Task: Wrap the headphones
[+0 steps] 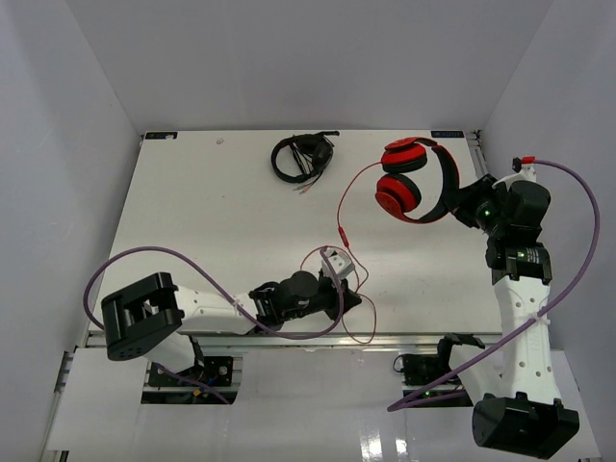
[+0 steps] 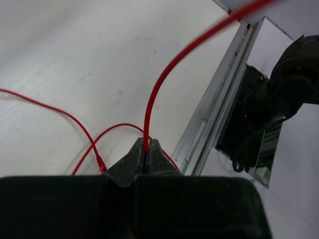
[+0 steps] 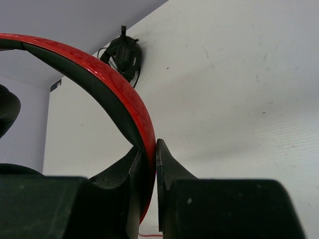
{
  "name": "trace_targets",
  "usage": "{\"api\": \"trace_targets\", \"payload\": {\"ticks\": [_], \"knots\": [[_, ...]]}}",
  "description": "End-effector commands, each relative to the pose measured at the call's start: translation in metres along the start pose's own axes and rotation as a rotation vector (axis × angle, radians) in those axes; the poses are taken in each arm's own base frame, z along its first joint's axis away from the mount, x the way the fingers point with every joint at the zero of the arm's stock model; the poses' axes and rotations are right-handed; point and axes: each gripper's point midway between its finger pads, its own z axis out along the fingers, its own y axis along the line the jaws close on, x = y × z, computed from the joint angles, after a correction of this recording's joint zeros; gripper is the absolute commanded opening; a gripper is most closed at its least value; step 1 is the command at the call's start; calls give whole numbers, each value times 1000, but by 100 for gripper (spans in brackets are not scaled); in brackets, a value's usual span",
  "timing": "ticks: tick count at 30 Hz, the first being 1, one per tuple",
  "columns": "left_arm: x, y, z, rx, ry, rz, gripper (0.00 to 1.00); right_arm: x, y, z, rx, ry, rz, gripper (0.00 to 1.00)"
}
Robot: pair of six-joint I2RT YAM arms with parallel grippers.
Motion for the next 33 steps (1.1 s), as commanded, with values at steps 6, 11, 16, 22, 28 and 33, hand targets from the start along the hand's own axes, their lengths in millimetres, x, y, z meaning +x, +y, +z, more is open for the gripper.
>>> {"api": "trace_targets", "payload": {"ticks": [6,11,16,22,28,33], "knots": [[58,8,-50,-187,285,-146,0,-41,-41,-1,209,-213,-22,8],[50,7,-68,-247,305,-137,0,-51,-58,-6,293,-272,-75,8],[23,-13,-78,-267,330,-20,0,-48,-73,-2,343,-269,-145,8],[-37,-51,-71,-271,350,196,0,-37,-89,4,366,-245,-267,8],[-90,-67,-79,-305,374,379,0,-37,-88,1,359,-280,-468,8],[-121,-72,-88,-321,393,484,0,-12,-62,8,178,-197,-717,8]]}}
